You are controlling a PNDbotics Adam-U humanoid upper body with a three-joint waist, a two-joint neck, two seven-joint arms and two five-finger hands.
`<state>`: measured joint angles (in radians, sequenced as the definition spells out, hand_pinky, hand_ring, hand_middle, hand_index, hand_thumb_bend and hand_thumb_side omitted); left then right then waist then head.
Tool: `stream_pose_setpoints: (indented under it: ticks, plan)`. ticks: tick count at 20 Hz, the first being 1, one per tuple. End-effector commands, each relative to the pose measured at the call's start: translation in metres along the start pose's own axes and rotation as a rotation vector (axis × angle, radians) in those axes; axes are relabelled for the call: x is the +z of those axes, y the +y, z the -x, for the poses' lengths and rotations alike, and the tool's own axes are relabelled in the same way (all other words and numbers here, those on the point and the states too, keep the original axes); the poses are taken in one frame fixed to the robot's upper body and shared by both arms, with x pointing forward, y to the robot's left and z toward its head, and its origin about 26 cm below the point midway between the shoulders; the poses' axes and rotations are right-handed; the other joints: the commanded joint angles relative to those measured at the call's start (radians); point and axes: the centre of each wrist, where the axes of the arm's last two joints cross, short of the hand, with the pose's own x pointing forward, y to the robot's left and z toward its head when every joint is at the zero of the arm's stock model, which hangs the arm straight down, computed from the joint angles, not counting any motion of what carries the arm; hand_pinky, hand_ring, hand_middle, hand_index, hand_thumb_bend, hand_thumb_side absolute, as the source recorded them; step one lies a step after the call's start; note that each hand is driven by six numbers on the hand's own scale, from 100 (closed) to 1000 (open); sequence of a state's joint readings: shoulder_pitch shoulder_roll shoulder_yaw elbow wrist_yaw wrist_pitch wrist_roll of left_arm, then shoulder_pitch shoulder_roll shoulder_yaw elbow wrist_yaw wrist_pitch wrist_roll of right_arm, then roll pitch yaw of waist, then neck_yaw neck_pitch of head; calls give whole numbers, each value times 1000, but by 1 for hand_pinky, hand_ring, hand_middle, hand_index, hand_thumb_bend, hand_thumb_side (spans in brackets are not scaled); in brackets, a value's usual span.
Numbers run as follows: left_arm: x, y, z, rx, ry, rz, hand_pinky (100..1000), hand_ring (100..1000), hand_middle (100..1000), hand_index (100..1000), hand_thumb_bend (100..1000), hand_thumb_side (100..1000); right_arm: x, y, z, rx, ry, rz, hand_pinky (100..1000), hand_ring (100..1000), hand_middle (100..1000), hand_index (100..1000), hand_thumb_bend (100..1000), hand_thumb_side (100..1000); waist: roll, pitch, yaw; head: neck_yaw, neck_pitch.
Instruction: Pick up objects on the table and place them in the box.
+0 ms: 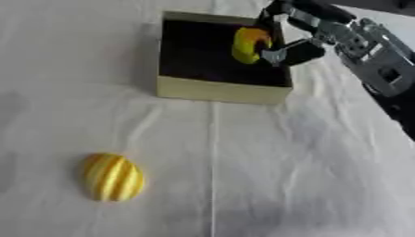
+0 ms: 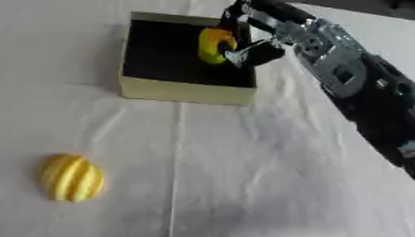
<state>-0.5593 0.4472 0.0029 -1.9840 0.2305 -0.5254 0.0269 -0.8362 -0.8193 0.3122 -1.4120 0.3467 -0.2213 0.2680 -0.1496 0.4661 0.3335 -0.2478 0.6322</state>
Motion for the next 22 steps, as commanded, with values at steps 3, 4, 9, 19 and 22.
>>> stream_pose_setpoints:
  ticks: [3, 4, 9, 19, 22]
  plan:
    - [-5, -1, -4, 9, -12, 13, 884, 792, 734, 856, 100, 624, 3, -17, 4, 78, 12, -13, 888, 845, 670, 857, 100, 237, 9, -22, -2, 0, 2]
    - [-5, -1, -4, 10, -10, 13, 884, 792, 734, 856, 100, 624, 4, -17, 4, 91, 9, -26, 893, 852, 684, 863, 100, 278, 9, -23, -3, -1, 2]
    - [-3, -2, -4, 12, -3, 12, 885, 791, 734, 856, 100, 624, 6, -22, 2, 115, -5, -30, 909, 874, 704, 885, 100, 346, 12, -26, -7, 3, 1]
    - [-2, 3, -5, -8, 3, 21, 883, 792, 735, 856, 100, 619, 32, -68, -38, -1, -85, 212, 899, 851, 568, 845, 100, 103, 25, -32, -40, 29, 2]
    - [-4, 12, -8, -57, -5, 55, 880, 794, 736, 858, 100, 611, 60, -81, -71, -47, -158, 337, 890, 837, 526, 829, 100, 100, 34, -30, -57, 47, 0]
